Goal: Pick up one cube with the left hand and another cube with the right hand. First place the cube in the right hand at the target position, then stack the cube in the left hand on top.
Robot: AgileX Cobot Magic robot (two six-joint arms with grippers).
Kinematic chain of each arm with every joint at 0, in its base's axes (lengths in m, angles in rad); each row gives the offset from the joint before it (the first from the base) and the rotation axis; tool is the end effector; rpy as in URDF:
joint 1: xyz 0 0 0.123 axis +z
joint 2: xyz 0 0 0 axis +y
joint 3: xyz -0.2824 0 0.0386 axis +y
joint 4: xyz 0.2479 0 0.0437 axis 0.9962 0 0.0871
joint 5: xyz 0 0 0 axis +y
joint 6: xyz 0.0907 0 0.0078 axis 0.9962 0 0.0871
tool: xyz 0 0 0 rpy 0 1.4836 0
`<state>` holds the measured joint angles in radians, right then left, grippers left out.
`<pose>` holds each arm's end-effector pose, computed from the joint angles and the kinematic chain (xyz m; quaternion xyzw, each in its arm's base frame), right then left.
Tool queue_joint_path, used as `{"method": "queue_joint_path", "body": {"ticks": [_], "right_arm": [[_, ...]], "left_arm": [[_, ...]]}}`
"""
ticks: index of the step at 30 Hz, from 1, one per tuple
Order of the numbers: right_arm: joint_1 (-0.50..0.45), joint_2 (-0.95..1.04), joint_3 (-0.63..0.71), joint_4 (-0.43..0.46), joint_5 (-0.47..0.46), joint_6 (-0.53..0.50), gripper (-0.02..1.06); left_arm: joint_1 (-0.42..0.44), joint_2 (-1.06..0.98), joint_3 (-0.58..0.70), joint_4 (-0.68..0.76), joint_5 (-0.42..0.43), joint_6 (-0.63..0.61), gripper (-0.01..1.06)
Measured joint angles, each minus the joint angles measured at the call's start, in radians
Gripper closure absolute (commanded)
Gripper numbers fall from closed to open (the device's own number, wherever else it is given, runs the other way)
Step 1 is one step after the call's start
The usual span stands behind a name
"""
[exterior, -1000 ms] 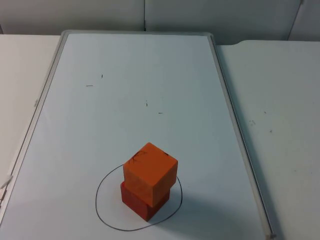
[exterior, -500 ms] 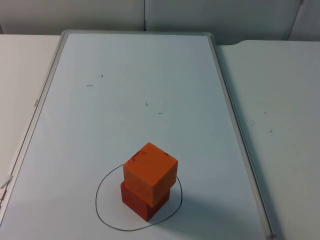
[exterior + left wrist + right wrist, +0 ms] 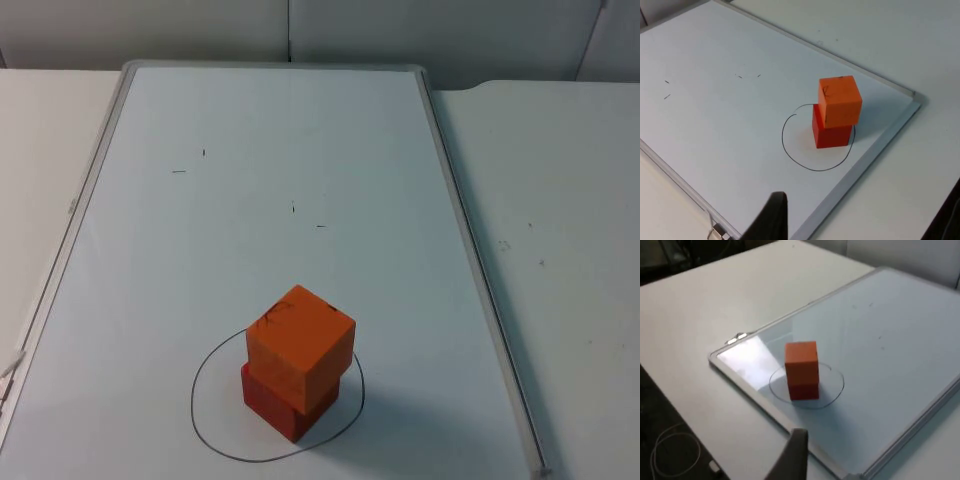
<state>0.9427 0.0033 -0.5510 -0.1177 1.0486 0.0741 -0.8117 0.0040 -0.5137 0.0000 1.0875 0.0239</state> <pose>0.0014 -0.0139 0.2927 -0.3487 0.7596 0.2144 0.5054 -0.0048 0.0050 0.2788 0.3480 0.7839 -0.1974 0.4748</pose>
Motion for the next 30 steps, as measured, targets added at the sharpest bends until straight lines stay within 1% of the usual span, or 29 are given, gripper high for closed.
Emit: {"method": "queue_joint_path", "body": {"ticks": [5,13,30], "right_arm": [[0.003,0.0,0.038,0.024,0.032,-0.012,0.21],[0.003,0.0,0.038,0.045,0.034,-0.041,0.21],[0.003,0.0,0.04,0.041,0.034,-0.045,0.21]], "left_arm": [[0.0,0.0,0.0,0.0,-0.002,0.0,0.0],[0.0,0.0,0.0,0.0,-0.002,0.0,0.0],[0.0,0.0,0.0,0.0,-0.002,-0.002,0.0]]}}
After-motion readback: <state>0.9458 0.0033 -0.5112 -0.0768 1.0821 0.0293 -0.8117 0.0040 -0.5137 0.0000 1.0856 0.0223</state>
